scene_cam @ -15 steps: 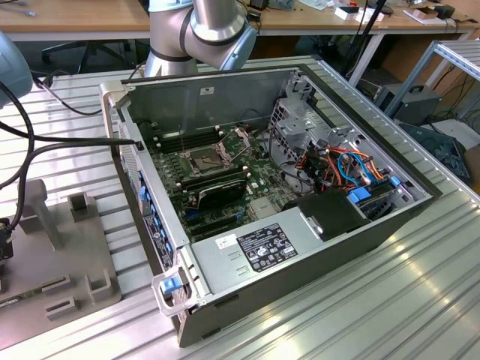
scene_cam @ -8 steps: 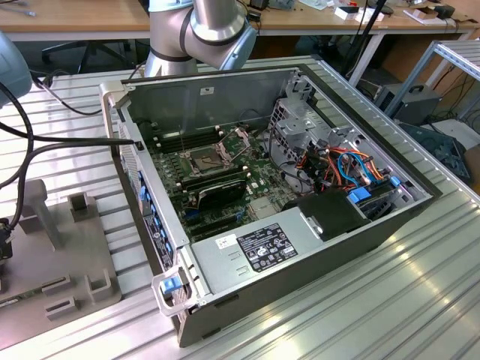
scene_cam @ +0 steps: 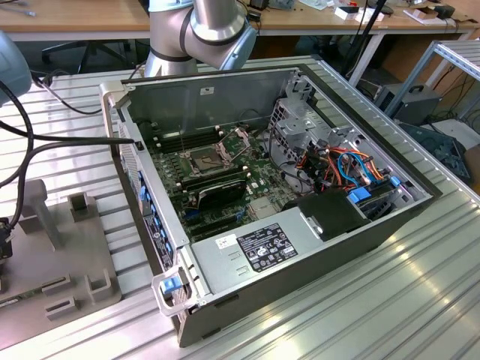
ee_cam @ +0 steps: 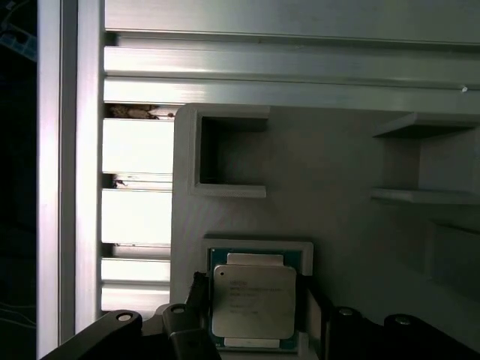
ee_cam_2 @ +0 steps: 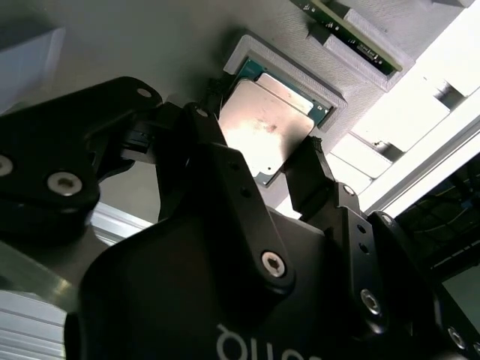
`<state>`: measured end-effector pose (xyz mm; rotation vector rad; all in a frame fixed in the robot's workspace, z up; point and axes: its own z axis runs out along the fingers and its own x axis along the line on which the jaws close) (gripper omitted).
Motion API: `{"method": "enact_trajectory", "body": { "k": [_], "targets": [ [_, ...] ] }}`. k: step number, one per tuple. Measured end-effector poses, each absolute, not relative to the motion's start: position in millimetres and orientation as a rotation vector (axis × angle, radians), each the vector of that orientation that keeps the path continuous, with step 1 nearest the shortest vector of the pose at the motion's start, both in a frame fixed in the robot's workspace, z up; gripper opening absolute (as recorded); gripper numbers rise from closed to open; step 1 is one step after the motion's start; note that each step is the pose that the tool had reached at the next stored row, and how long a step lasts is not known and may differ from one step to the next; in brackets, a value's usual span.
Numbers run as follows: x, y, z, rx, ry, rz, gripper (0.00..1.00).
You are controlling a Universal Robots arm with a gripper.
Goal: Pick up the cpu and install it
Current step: 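Pick up the cpu and move it towards the insertion slot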
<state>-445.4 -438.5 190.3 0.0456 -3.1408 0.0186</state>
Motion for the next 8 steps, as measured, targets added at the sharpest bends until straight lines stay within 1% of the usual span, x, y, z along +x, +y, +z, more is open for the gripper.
{"method": "enact_trajectory", "body": {
  "k": [8],
  "targets": [
    [-445.4,-438.5,190.2,0.046,-3.141,0.019,0.61]
  ]
}}
